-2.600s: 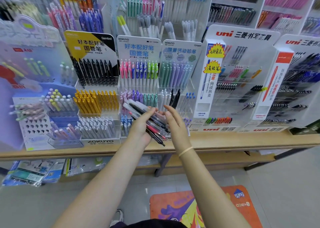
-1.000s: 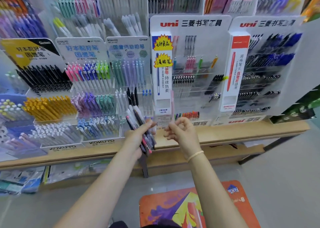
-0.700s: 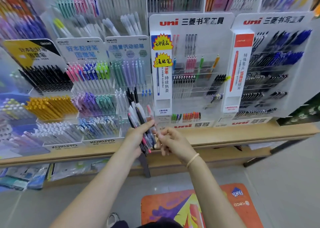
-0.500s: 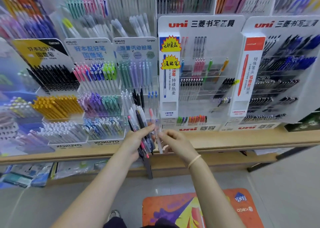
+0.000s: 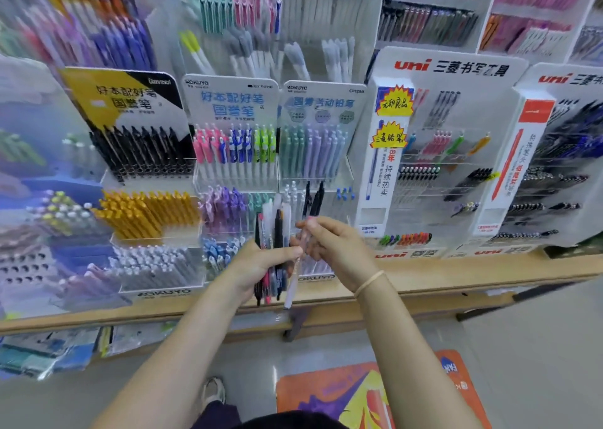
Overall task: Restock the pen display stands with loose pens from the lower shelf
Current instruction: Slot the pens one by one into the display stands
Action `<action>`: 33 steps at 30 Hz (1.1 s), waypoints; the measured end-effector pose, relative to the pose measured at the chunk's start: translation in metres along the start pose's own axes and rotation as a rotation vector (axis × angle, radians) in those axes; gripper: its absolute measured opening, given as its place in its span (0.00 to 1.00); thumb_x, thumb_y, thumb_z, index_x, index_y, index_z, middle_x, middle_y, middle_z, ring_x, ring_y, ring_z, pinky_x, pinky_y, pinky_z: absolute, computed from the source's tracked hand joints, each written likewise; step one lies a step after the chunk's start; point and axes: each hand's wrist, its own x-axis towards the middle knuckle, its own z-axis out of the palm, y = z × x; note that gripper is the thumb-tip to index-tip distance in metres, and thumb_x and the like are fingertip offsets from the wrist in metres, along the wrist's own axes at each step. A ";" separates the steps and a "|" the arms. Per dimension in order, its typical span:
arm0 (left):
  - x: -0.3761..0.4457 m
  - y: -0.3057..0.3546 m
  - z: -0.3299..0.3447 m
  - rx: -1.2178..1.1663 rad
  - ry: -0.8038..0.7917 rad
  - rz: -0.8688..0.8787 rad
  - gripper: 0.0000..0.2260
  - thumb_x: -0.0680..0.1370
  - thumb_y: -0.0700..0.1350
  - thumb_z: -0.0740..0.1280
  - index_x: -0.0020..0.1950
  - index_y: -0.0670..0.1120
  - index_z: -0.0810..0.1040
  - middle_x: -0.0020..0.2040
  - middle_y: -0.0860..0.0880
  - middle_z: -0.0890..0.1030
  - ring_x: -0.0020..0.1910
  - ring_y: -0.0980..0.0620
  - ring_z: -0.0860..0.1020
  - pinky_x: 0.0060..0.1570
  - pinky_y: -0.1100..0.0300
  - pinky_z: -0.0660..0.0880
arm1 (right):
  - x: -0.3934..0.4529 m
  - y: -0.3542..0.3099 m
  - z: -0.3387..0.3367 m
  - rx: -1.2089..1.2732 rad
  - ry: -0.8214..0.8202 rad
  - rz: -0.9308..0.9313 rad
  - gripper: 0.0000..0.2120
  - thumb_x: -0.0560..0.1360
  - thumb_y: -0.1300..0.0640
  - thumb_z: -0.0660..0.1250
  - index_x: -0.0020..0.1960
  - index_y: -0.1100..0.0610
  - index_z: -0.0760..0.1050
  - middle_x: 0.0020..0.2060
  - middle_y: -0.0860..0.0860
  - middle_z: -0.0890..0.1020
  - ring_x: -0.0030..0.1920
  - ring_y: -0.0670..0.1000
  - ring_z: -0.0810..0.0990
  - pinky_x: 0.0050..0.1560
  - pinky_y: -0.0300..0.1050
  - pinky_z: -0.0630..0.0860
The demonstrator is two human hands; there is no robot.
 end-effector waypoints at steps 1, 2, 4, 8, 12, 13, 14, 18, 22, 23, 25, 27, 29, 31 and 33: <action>0.003 0.005 -0.010 -0.013 -0.011 -0.005 0.15 0.65 0.42 0.81 0.50 0.40 0.85 0.44 0.43 0.86 0.42 0.47 0.83 0.43 0.56 0.80 | 0.005 -0.003 0.010 0.023 0.008 0.010 0.09 0.81 0.57 0.65 0.53 0.62 0.80 0.39 0.54 0.84 0.44 0.57 0.81 0.40 0.46 0.70; 0.011 0.007 -0.020 -0.024 -0.009 -0.001 0.18 0.62 0.44 0.83 0.48 0.42 0.85 0.43 0.44 0.86 0.42 0.47 0.83 0.45 0.55 0.80 | 0.009 -0.005 0.018 0.035 0.030 0.006 0.08 0.81 0.57 0.65 0.51 0.61 0.80 0.40 0.56 0.84 0.46 0.58 0.82 0.39 0.45 0.70; 0.024 0.013 -0.032 -0.023 -0.024 -0.010 0.23 0.57 0.53 0.84 0.48 0.44 0.86 0.44 0.45 0.87 0.41 0.47 0.83 0.49 0.52 0.79 | 0.015 -0.011 0.025 0.026 0.121 -0.027 0.06 0.80 0.56 0.67 0.48 0.58 0.79 0.39 0.55 0.81 0.41 0.57 0.80 0.34 0.41 0.69; 0.040 0.032 -0.023 -0.056 -0.102 -0.050 0.11 0.73 0.48 0.77 0.42 0.41 0.83 0.37 0.43 0.83 0.35 0.47 0.81 0.40 0.58 0.80 | 0.013 -0.038 0.004 -0.057 0.385 -0.126 0.08 0.80 0.56 0.66 0.49 0.62 0.78 0.30 0.51 0.74 0.30 0.49 0.68 0.33 0.41 0.66; 0.059 0.061 0.015 -0.087 -0.215 -0.089 0.11 0.76 0.47 0.73 0.42 0.39 0.80 0.34 0.42 0.80 0.29 0.47 0.80 0.33 0.57 0.78 | 0.017 -0.071 -0.031 -0.106 0.496 -0.215 0.09 0.82 0.55 0.64 0.52 0.57 0.82 0.35 0.57 0.74 0.33 0.49 0.69 0.33 0.40 0.66; 0.066 0.069 0.028 -0.101 -0.231 -0.089 0.10 0.77 0.46 0.72 0.43 0.40 0.80 0.32 0.43 0.80 0.27 0.48 0.79 0.29 0.59 0.77 | 0.019 -0.078 -0.040 -0.112 0.510 -0.236 0.09 0.82 0.55 0.64 0.53 0.57 0.82 0.34 0.54 0.76 0.32 0.47 0.70 0.32 0.39 0.66; 0.073 0.076 0.041 -0.101 -0.238 -0.082 0.10 0.77 0.46 0.72 0.43 0.40 0.79 0.31 0.44 0.79 0.26 0.48 0.78 0.27 0.60 0.75 | 0.022 -0.084 -0.050 -0.116 0.526 -0.258 0.08 0.82 0.56 0.64 0.54 0.57 0.82 0.34 0.51 0.77 0.32 0.45 0.71 0.32 0.37 0.67; 0.104 0.102 0.098 -0.085 -0.204 -0.009 0.12 0.75 0.48 0.74 0.47 0.40 0.79 0.33 0.45 0.79 0.26 0.48 0.78 0.27 0.59 0.75 | 0.039 -0.108 -0.108 -0.108 0.590 -0.375 0.07 0.81 0.58 0.65 0.54 0.57 0.81 0.35 0.46 0.78 0.32 0.41 0.73 0.34 0.34 0.70; 0.132 0.120 0.154 -0.112 -0.121 0.088 0.14 0.72 0.49 0.76 0.46 0.39 0.79 0.34 0.43 0.78 0.25 0.48 0.76 0.29 0.58 0.76 | 0.061 -0.140 -0.177 -0.053 0.582 -0.510 0.07 0.82 0.58 0.62 0.55 0.57 0.79 0.35 0.43 0.79 0.35 0.43 0.76 0.37 0.38 0.74; 0.138 0.124 0.168 -0.129 -0.090 0.105 0.13 0.72 0.49 0.75 0.45 0.40 0.80 0.33 0.44 0.78 0.25 0.48 0.76 0.29 0.58 0.76 | 0.067 -0.151 -0.194 -0.037 0.568 -0.549 0.07 0.82 0.59 0.62 0.56 0.57 0.78 0.36 0.44 0.80 0.35 0.42 0.77 0.37 0.36 0.74; 0.149 0.131 0.191 -0.142 -0.017 0.151 0.10 0.75 0.47 0.73 0.40 0.42 0.79 0.31 0.45 0.78 0.24 0.49 0.75 0.26 0.59 0.74 | 0.078 -0.173 -0.224 -0.013 0.526 -0.634 0.05 0.83 0.60 0.61 0.56 0.55 0.75 0.39 0.47 0.82 0.38 0.45 0.78 0.37 0.36 0.74; 0.157 0.138 0.210 -0.124 0.032 0.191 0.11 0.75 0.47 0.74 0.38 0.42 0.78 0.30 0.44 0.77 0.24 0.48 0.74 0.29 0.58 0.74 | 0.087 -0.194 -0.245 -0.005 0.481 -0.711 0.04 0.83 0.61 0.61 0.54 0.53 0.72 0.40 0.49 0.83 0.40 0.49 0.80 0.39 0.39 0.74; 0.162 0.144 0.222 -0.133 0.078 0.221 0.15 0.69 0.51 0.78 0.42 0.41 0.79 0.31 0.44 0.78 0.26 0.47 0.75 0.35 0.55 0.75 | 0.095 -0.208 -0.258 -0.030 0.430 -0.767 0.06 0.82 0.62 0.61 0.53 0.51 0.71 0.40 0.49 0.83 0.42 0.49 0.81 0.42 0.41 0.76; 0.165 0.146 0.230 -0.117 0.111 0.229 0.16 0.65 0.54 0.79 0.40 0.44 0.80 0.32 0.44 0.78 0.27 0.47 0.76 0.39 0.53 0.73 | 0.102 -0.215 -0.265 -0.091 0.392 -0.812 0.08 0.82 0.63 0.62 0.53 0.50 0.71 0.41 0.52 0.83 0.42 0.48 0.82 0.44 0.41 0.77; 0.167 0.145 0.236 -0.118 0.139 0.241 0.14 0.69 0.51 0.78 0.40 0.43 0.80 0.31 0.44 0.78 0.27 0.47 0.76 0.38 0.53 0.73 | 0.107 -0.218 -0.269 -0.111 0.366 -0.847 0.08 0.81 0.63 0.63 0.53 0.50 0.71 0.43 0.57 0.83 0.44 0.48 0.83 0.47 0.44 0.78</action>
